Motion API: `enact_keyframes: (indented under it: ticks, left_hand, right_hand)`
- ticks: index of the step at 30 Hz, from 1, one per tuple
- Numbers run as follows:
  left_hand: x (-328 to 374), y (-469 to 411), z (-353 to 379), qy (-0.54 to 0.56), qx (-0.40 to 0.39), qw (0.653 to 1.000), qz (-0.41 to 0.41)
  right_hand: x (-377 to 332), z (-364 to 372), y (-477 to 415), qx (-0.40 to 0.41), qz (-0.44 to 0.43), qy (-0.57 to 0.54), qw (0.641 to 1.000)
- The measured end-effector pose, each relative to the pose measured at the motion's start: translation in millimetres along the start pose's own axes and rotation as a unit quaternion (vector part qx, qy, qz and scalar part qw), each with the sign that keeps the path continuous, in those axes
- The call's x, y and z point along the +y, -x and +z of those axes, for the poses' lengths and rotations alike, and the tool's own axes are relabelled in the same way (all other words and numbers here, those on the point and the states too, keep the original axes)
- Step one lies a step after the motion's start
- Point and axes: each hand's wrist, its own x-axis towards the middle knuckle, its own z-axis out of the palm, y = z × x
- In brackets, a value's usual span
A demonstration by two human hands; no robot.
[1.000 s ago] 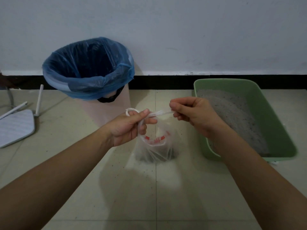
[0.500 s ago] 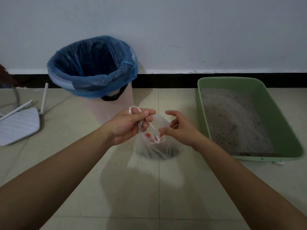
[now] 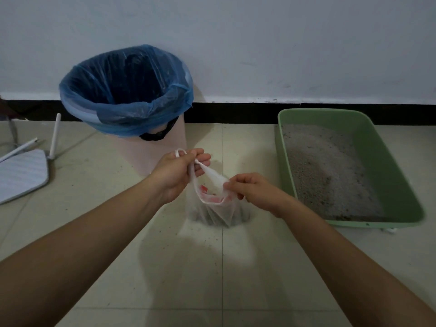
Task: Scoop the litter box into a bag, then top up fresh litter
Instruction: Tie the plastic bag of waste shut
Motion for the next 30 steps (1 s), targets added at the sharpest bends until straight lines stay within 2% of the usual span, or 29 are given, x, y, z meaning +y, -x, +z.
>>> enact_keyframes:
  ticks: [4, 9, 13, 16, 18, 21, 25, 30]
  left_hand:
    - [-0.8, 2.7, -0.9, 0.058, -0.037, 0.997, -0.021]
    - [-0.7, 3.7, -4.2, 0.060, -0.070, 0.996, -0.022]
    - [-0.2, 6.6, -1.4, 0.035, -0.097, 0.994, -0.023]
    - [-1.0, 10.2, 2.8, 0.016, -0.102, 0.994, -0.022]
    - [-3.3, 10.8, 5.6, -0.007, -0.068, 0.997, -0.021]
    - [-6.7, 7.0, 8.8, -0.012, 0.009, 1.000, -0.016]
    - [-7.6, 6.2, 19.6, 0.103, 0.014, 0.994, -0.024]
    - [-0.1, 3.9, 25.3, 0.256, 0.055, 0.964, -0.040]
  right_hand:
    - [7.0, 1.3, 2.3, -0.034, 0.041, 0.010, 0.999]
    - [7.1, 2.1, -1.0, 0.023, 0.056, -0.120, 0.991]
    - [3.4, 2.2, -2.1, 0.030, 0.019, -0.238, 0.971]
    - [-0.1, 2.6, -3.2, 0.063, 0.001, -0.250, 0.966]
    - [0.5, 0.9, -5.4, 0.110, -0.005, -0.278, 0.954]
    - [0.3, -5.4, -9.0, 0.157, -0.002, -0.423, 0.892]
    - [-4.8, -5.7, -6.6, 0.144, 0.005, -0.615, 0.775]
    - [-12.1, 5.9, -4.0, 0.158, -0.020, -0.723, 0.672]
